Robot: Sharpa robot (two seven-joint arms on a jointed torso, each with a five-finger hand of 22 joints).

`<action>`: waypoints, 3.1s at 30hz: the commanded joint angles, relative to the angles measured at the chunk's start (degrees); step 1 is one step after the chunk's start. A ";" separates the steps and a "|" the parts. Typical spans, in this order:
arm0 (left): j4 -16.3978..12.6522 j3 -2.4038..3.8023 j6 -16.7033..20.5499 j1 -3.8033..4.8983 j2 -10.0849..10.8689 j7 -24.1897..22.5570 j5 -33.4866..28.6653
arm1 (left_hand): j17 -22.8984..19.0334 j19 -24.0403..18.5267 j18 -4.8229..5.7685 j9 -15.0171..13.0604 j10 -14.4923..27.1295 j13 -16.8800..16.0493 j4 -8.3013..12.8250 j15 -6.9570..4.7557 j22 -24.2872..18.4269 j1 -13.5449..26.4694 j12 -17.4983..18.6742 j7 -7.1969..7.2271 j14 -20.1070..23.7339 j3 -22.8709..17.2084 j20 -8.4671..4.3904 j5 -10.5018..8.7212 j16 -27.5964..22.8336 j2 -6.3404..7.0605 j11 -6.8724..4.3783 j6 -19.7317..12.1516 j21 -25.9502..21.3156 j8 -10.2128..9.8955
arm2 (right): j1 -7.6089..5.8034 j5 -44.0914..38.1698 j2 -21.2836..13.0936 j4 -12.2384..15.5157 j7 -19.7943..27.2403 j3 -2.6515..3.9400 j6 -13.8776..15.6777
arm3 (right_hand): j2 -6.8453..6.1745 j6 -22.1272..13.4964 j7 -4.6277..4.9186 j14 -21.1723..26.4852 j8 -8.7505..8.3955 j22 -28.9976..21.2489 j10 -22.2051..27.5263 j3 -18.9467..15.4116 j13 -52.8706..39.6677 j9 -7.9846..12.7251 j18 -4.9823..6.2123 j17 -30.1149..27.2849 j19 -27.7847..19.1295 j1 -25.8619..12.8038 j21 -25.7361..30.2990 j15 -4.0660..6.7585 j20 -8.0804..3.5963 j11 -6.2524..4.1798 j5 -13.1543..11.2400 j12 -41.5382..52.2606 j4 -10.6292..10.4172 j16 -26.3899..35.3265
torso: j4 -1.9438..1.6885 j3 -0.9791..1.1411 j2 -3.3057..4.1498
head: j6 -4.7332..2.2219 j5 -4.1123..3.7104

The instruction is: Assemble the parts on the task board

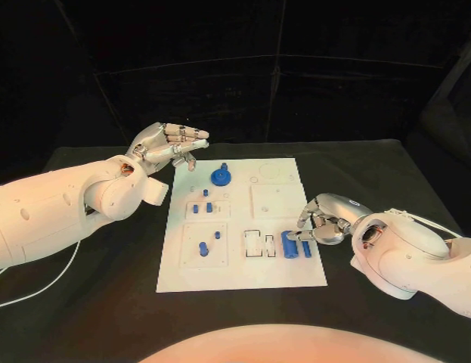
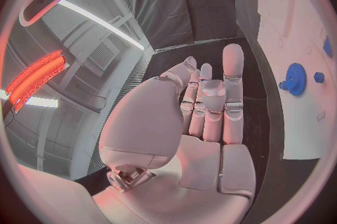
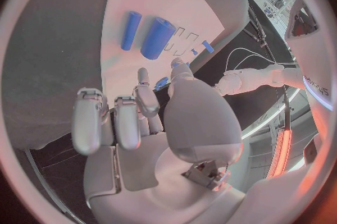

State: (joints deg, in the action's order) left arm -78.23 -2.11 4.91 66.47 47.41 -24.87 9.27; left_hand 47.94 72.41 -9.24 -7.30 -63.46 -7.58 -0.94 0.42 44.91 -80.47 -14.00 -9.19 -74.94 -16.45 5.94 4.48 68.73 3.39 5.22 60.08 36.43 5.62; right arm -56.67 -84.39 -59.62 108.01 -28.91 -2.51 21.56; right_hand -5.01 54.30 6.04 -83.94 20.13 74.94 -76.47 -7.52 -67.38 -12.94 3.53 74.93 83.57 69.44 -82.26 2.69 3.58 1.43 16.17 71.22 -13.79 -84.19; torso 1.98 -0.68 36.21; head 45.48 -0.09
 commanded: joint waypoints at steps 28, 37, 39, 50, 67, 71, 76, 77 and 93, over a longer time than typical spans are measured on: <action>0.03 0.05 -0.90 0.08 0.09 -0.19 -0.24 | -0.05 -0.22 -0.79 0.03 0.27 -0.05 0.25 0.07 -0.04 -0.30 -0.34 0.08 0.36 0.12 0.19 0.29 -0.25 -0.24 -0.05 -0.19 -0.12 0.36 | 3.19 -4.09 4.41 -3.20 -2.67 -0.04 -4.91 | 1.39 -0.73 -0.19 -3.96 1.56 1.11 -0.67 -1.00 -1.17 -0.96 -0.62 3.58 0.59 1.34 -0.44 0.11 -0.11 -0.13 0.15 0.45 -1.79 -0.53 | -0.06 0.05 0.04 | 0.50 0.38; 0.05 0.04 -0.93 0.08 0.10 -0.17 -0.24 | -0.05 -0.22 -0.79 0.03 0.27 -0.05 0.25 0.07 -0.04 -0.30 -0.34 0.08 0.36 0.12 0.19 0.29 -0.25 -0.24 -0.05 -0.19 -0.12 0.36 | 3.37 -4.72 4.94 -3.61 -2.64 -0.03 -3.16 | 2.99 -0.60 -0.36 -4.01 2.58 1.59 -1.20 -0.87 -2.29 -1.64 -0.70 3.94 0.74 3.93 -0.69 0.24 -0.23 -0.30 2.08 0.90 -1.29 -0.70 | -0.03 -0.01 0.04 | 0.53 0.44; 0.04 0.04 -0.93 0.08 0.11 -0.16 -0.24 | -0.05 -0.22 -0.79 0.03 0.27 -0.05 0.25 0.07 -0.04 -0.30 -0.34 0.08 0.36 0.12 0.19 0.29 -0.25 -0.24 -0.05 -0.19 -0.12 0.36 | 3.39 -4.84 4.79 -3.37 -2.26 -0.03 -1.36 | 4.25 0.18 -0.64 -4.08 3.23 2.21 -2.02 -0.46 -3.48 -2.04 -0.82 4.29 1.01 5.05 -1.03 0.42 -0.35 -0.55 3.75 1.80 -0.96 -0.88 | 0.02 -0.03 0.01 | 0.53 0.49; 0.08 0.03 -1.04 0.08 0.09 -0.11 -0.24 | -0.17 -0.34 -0.83 0.02 0.32 -0.08 0.20 0.08 -0.21 -0.19 -0.43 0.08 0.45 0.20 0.20 0.29 -0.28 -0.27 -0.05 -0.19 -0.36 0.40 | 3.39 -1.86 2.91 0.59 1.08 0.01 9.52 | 5.95 1.98 -1.65 -4.28 4.17 3.93 -3.93 -0.43 -6.10 -3.16 -1.16 5.32 1.76 6.84 -1.99 1.20 -1.09 -1.49 8.31 3.66 -0.44 -1.38 | -0.04 -0.07 -0.07 | 0.45 0.53; -0.04 0.00 -1.23 0.08 -0.02 -0.02 -0.24 | -0.17 -0.34 -0.83 0.02 0.32 -0.08 0.20 0.08 -0.21 -0.19 -0.43 0.08 0.45 0.20 0.20 0.29 -0.28 -0.27 -0.05 -0.19 -0.36 0.40 | 3.35 4.13 6.82 1.06 1.15 0.05 7.46 | 6.70 3.03 -1.99 -4.23 4.49 4.05 -3.99 -1.51 -6.03 -3.89 -1.17 5.18 1.78 5.55 -2.05 1.37 -1.26 -1.73 7.85 3.09 -1.68 -1.31 | -0.06 -0.07 0.04 | 0.38 1.06; -0.05 0.00 -1.25 0.08 -0.09 0.00 -0.24 | -0.17 -0.34 -0.83 0.02 0.32 -0.08 0.20 0.08 -0.21 -0.19 -0.43 0.08 0.45 0.20 0.20 0.29 -0.28 -0.27 -0.05 -0.19 -0.36 0.40 | 3.34 4.31 8.37 0.36 -0.16 0.05 6.06 | 7.08 3.79 -2.31 -4.23 4.94 4.14 -4.20 -2.31 -6.17 -4.39 -1.19 5.17 1.80 4.39 -2.09 1.61 -1.45 -2.00 6.67 3.00 -2.51 -1.30 | -0.07 0.00 0.03 | 0.35 1.22; -0.05 0.00 -1.27 0.08 -0.13 0.05 -0.24 | -0.17 -0.34 -0.83 0.02 0.32 -0.08 0.20 0.08 -0.21 -0.19 -0.43 0.08 0.45 0.20 0.20 0.29 -0.28 -0.27 -0.05 -0.19 -0.36 0.40 | 3.34 4.38 9.74 -0.43 -1.71 0.05 5.11 | 7.70 4.19 -2.53 -4.23 5.26 4.28 -4.47 -3.36 -6.44 -4.89 -1.22 5.18 1.86 2.62 -2.16 1.77 -1.62 -2.18 5.52 2.97 -2.79 -1.28 | 0.03 -0.04 0.01 | 0.41 1.29; -0.05 0.00 -1.28 0.08 -0.14 0.06 -0.24 | -0.17 -0.34 -0.83 0.02 0.32 -0.08 0.20 0.08 -0.21 -0.19 -0.43 0.08 0.45 0.20 0.20 0.29 -0.28 -0.27 -0.05 -0.19 -0.36 0.40 | 3.34 4.39 9.96 -0.58 -2.02 0.05 4.96 | 7.83 4.26 -2.57 -4.23 5.33 4.30 -4.50 -3.52 -6.46 -4.98 -1.22 5.16 1.86 2.36 -2.16 1.79 -1.64 -2.21 5.37 2.94 -2.80 -1.28 | 0.04 -0.05 0.02 | 0.40 1.33; -0.22 0.00 -1.42 0.10 -0.08 0.22 -0.24 | -0.17 -0.34 -0.83 0.02 0.32 -0.08 0.20 0.08 -0.21 -0.19 -0.43 0.08 0.45 0.20 0.20 0.29 -0.28 -0.27 -0.05 -0.19 -0.36 0.40 | 3.32 3.82 11.61 -1.97 -4.01 0.06 2.52 | 8.98 4.86 -3.00 -4.21 6.14 4.30 -4.68 -4.60 -6.65 -5.83 -1.21 5.09 1.84 0.60 -2.14 2.07 -1.88 -2.56 4.66 2.71 -2.85 -1.21 | 0.01 -0.03 0.00 | 0.63 1.54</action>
State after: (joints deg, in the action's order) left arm -78.30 -2.16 4.19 66.48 47.35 -24.61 9.27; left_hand 47.83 72.41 -9.24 -7.30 -63.46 -7.59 -0.94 0.43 44.77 -80.47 -14.24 -9.20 -74.94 -16.45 5.95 4.48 68.73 3.39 5.22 60.08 36.43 5.82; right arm -53.25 -80.14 -48.07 106.06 -32.04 -2.49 25.33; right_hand 3.86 57.22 4.82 -84.05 26.01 74.91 -80.88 -11.66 -74.12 -18.64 2.64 74.94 84.16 70.61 -84.07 4.41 2.12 -0.93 21.10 74.24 -16.66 -85.32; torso 1.99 -0.71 36.25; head 46.05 1.45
